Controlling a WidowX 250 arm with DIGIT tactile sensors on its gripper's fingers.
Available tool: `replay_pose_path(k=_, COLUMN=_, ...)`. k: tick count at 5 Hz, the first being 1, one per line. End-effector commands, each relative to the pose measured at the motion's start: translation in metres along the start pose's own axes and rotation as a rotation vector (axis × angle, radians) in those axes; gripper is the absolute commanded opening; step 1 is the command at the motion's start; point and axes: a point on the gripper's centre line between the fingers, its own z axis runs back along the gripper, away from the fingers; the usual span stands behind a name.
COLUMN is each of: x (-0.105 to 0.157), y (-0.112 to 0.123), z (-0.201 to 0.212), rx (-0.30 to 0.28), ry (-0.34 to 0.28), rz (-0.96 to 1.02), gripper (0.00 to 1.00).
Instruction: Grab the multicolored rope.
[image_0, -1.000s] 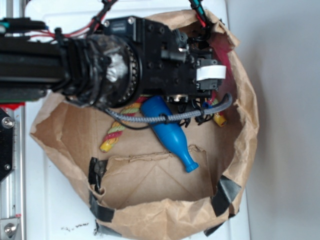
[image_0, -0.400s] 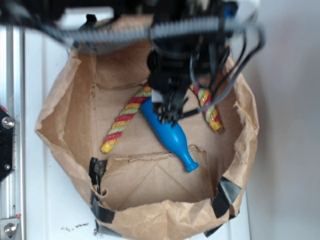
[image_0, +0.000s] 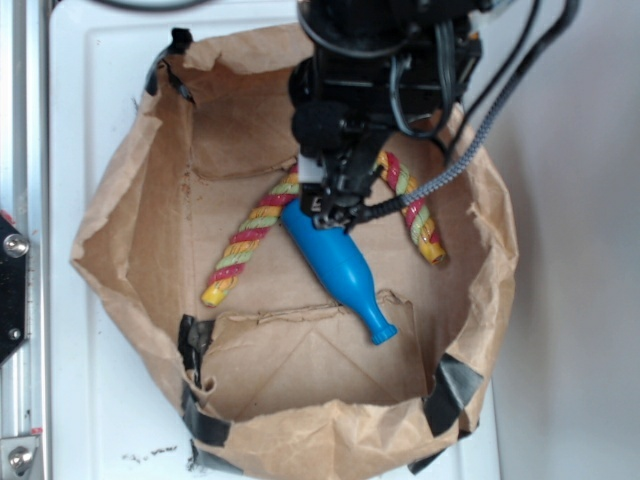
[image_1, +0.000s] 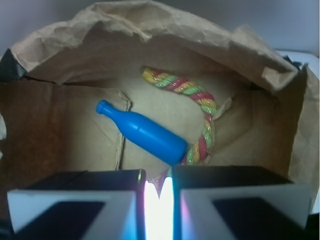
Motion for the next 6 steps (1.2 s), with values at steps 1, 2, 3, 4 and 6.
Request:
replay_pose_path(k=1, x=0.005, y=-0.001, z=-0.026, rx=0.099, ry=-0.116, rz=-0.05, gripper=1.0)
replay_pose_path(k=2, x=0.013, y=0.001, z=-0.054, rx=0.116, ry=-0.081, rz=-0.09, gripper=1.0)
replay_pose_path(k=3, x=0.019, y=0.004, z=-0.078, rx=0.158, ry=-0.096, rz=-0.087, gripper=1.0)
replay_pose_path(k=4, x=0.019, y=-0.002, z=-0.103, rx=0.197, ry=-0.117, rz=-0.122, gripper=1.0)
replay_pose_path(k=6, x=0.021, y=-0.015, z=-0.12, rx=0.161, ry=-0.172, rz=-0.228, gripper=1.0)
